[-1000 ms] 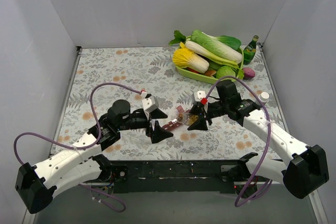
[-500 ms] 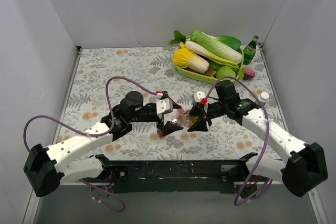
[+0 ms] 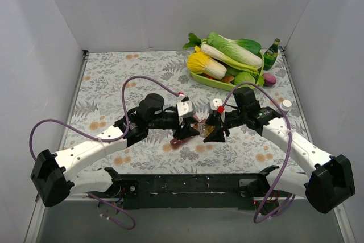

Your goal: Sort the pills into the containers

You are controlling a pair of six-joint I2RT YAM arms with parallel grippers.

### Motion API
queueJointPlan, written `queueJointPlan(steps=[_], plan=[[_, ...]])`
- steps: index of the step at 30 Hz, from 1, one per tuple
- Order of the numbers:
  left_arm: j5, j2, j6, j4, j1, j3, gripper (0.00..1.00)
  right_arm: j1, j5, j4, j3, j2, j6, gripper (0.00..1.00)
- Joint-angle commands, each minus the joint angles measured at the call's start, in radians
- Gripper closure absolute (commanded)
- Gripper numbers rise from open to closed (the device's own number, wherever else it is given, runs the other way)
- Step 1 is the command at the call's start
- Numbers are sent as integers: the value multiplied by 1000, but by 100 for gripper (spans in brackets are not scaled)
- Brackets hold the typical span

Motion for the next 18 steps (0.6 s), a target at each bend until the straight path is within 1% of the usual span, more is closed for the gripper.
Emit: queueJointPlan(steps=[1, 2, 4, 5, 7, 8, 9, 12, 16, 18], plan=[[-79, 28, -183, -101, -4, 93, 100, 6, -14, 26, 8, -4, 10, 98], [-118, 36, -307, -115, -3, 107, 100, 6, 0, 27, 8, -4, 11, 98], [-181, 59, -473, -164, 2, 147, 100, 6, 20, 36, 5, -8, 16, 98], [-254, 66, -667, -195, 3, 162, 100, 6, 43, 41, 0, -13, 19, 98], [-263, 70, -832, -260, 22, 184, 100, 6, 64, 56, -7, -19, 31, 98], [-269, 60, -953, -265, 32, 170, 100, 6, 84, 69, -15, -25, 39, 98], [-245, 53, -1156, -258, 51, 152, 100, 6, 92, 78, -18, -27, 47, 98], [-203, 39, -1479, -207, 54, 99, 100, 6, 114, 90, -18, -22, 57, 98], [-162, 66, -1572, -147, 54, 110, 100, 6, 115, 87, -7, -5, 67, 98], [-157, 89, -1559, -147, 54, 153, 97, 6, 117, 84, -6, -4, 65, 98]])
